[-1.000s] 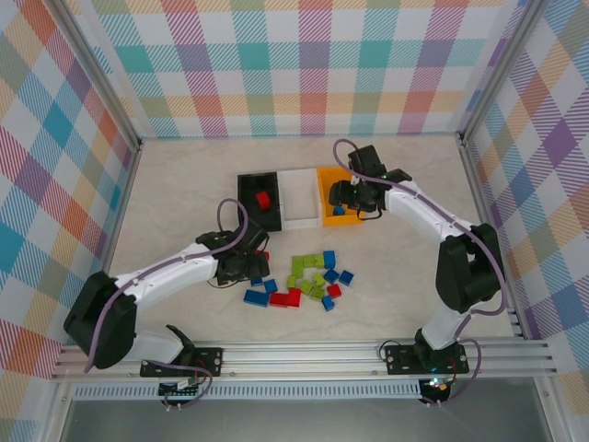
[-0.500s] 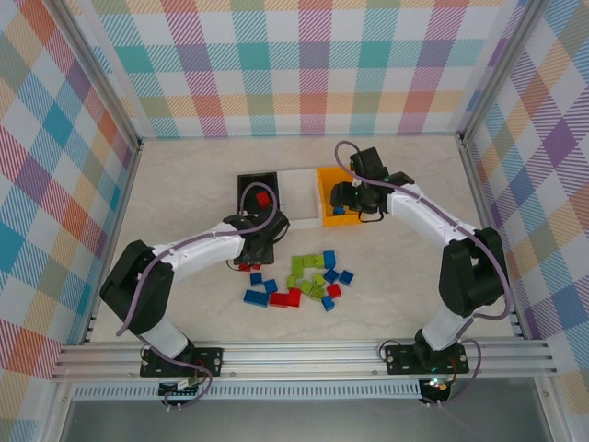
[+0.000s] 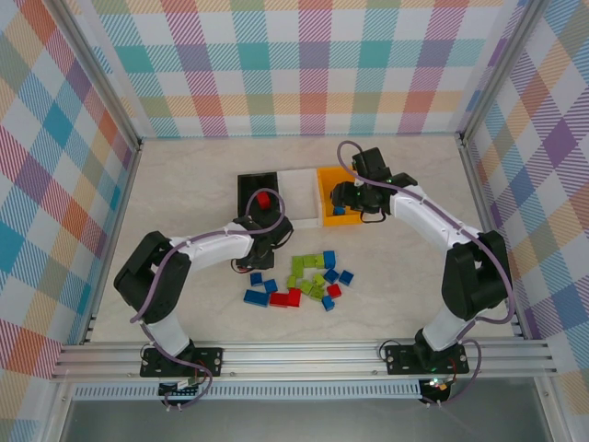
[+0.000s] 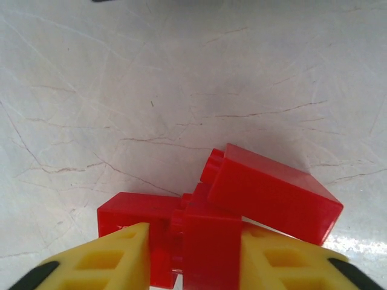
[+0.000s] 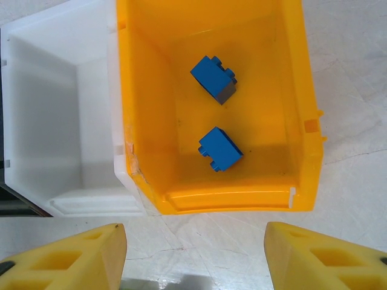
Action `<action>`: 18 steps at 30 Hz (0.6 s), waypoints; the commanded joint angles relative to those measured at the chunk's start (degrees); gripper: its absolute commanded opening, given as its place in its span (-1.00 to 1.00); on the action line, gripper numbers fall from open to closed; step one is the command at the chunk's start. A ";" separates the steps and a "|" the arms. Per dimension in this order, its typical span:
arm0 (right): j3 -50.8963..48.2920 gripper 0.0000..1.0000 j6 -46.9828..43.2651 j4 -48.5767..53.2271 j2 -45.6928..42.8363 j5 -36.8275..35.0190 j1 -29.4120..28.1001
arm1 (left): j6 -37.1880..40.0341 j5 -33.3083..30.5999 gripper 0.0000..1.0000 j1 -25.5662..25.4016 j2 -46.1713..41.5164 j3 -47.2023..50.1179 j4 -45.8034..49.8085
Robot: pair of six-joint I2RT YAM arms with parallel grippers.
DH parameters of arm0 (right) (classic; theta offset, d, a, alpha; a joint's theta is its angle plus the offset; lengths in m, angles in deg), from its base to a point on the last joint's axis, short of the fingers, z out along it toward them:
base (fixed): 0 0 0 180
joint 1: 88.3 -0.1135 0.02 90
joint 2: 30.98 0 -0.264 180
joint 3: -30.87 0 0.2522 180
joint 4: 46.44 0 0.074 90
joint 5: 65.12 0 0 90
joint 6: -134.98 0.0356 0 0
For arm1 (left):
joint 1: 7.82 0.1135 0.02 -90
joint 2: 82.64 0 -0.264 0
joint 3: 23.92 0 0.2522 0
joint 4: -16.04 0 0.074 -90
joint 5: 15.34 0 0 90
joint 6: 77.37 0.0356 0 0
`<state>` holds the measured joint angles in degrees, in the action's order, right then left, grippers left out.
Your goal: Sort the legos into containers by color
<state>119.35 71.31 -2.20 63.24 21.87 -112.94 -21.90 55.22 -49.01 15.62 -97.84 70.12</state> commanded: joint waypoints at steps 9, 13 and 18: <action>-0.12 0.24 -0.31 -0.87 -1.32 -0.16 0.57 | -0.67 0.04 -0.61 -1.17 -1.60 0.20 1.72; -0.22 0.23 -0.31 -1.03 -1.05 -0.13 0.66 | -1.69 0.60 -0.63 -1.40 -4.50 0.15 3.19; -0.87 0.24 -0.16 -1.43 -1.30 0.02 0.79 | -2.72 0.14 -0.63 -1.01 -10.36 -3.27 5.94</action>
<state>119.30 71.29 -2.31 63.24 21.89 -112.63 -23.21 56.07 -49.95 9.13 -98.06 72.43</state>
